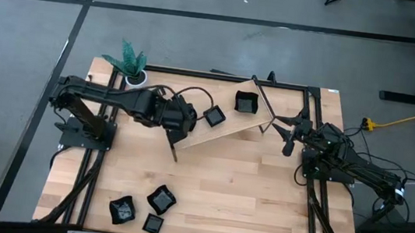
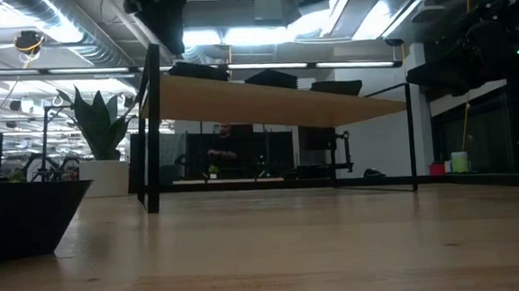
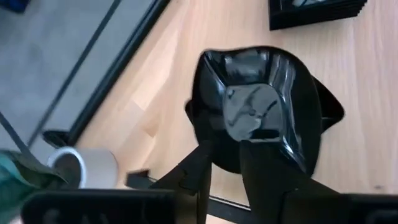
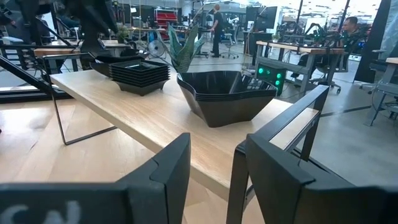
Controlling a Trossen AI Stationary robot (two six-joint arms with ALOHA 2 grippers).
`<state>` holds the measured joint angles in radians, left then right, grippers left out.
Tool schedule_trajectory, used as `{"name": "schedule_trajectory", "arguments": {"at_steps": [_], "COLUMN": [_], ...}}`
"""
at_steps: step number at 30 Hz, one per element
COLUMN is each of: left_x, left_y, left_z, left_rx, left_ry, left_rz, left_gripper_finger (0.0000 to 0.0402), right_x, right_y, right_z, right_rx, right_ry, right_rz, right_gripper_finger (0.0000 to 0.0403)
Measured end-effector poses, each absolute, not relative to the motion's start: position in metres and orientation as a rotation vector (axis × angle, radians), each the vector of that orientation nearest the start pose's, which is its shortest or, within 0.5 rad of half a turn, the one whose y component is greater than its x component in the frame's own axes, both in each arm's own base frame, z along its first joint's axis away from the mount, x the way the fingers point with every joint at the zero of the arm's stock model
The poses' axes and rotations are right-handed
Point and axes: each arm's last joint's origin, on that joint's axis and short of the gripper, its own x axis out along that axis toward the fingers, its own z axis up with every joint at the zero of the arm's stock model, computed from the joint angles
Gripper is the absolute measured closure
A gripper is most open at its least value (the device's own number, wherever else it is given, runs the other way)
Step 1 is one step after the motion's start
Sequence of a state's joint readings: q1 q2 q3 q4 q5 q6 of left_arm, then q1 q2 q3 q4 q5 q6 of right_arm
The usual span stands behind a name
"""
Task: Pick & Place Mini shaped plates
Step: Stack the black leaf-shaped plate on top of the black leaf-shaped plate on the shelf
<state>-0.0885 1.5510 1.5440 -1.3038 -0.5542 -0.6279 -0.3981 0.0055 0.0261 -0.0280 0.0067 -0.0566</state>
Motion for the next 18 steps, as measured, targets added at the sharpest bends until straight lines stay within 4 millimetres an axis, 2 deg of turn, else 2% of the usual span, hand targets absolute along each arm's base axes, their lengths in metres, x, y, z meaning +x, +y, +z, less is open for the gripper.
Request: {"name": "schedule_trajectory", "arguments": {"at_steps": [11,14,18], "left_x": [0.285,0.283,0.282], "left_y": [0.002,0.007,0.015], "left_z": [0.339,0.341,0.340], "left_rx": [0.083,0.114,0.061], "left_ry": [1.113,1.134,1.167], "left_rz": [0.667,0.648,0.603], "left_gripper_finger": [0.0396,0.0398,0.0400], "right_x": [0.089,0.089,0.089], "right_y": [-0.038,-0.038,-0.038], "right_z": [0.169,0.169,0.169], "right_rx": [-0.054,-0.054,-0.054], "right_ry": [0.019,0.019,0.019], "right_rz": [-0.404,-0.404,-0.404], "right_gripper_finger": [0.0249,0.0249,0.0249]}}
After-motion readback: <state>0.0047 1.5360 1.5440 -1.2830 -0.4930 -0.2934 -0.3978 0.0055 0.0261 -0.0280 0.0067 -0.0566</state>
